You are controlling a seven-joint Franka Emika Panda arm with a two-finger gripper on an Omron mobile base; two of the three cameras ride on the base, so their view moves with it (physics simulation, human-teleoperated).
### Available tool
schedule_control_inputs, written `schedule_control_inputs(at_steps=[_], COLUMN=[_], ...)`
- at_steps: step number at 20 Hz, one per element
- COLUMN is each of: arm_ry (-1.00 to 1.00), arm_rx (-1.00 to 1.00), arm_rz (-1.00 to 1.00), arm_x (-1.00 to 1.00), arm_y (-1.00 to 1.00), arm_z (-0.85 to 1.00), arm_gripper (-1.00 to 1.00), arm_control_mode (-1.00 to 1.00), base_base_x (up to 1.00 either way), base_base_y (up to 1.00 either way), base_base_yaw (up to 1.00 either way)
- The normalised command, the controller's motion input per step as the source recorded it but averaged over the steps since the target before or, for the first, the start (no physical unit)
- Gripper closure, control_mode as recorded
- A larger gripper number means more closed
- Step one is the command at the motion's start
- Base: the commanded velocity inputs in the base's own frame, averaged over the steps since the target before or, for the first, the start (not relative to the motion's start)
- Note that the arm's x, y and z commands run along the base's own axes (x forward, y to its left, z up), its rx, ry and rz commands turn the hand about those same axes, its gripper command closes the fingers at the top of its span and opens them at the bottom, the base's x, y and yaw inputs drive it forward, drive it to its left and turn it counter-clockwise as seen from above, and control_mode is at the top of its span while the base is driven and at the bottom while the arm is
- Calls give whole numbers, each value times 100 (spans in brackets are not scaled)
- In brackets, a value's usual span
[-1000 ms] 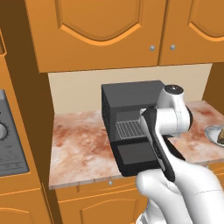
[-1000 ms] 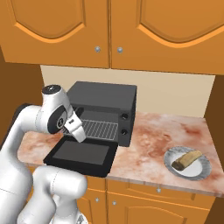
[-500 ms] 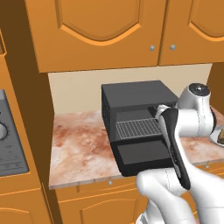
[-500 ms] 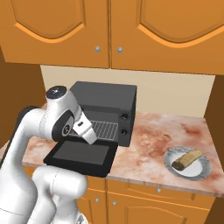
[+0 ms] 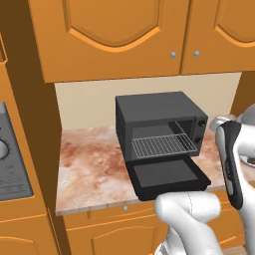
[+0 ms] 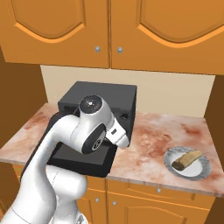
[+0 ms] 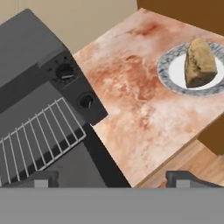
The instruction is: Pull the toaster oven rack outwards. Pick up the baguette from the plate and place it on the toaster oven rack. Close the toaster oven door fully and set the temperature to the lowest setting.
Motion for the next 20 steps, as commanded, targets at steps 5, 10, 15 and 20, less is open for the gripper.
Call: schedule_control_inputs(at_steps=[5, 10, 15, 20], arm_ry=[0, 12, 24, 20], arm_rx=[0, 0, 0, 1], arm_rz=[-1, 0, 0, 0], arm_x=[26, 69, 84, 17], arm_y=[-100, -100, -98, -72], arm_z=[-17, -37, -36, -18], arm_gripper=[-100, -100, -100, -100], arm_control_mode=[-100, -100, -100, -100], base_base_x=[0, 0, 0, 0], base_base_y=[0, 0, 0, 0], base_base_yaw=[0, 0, 0, 0])
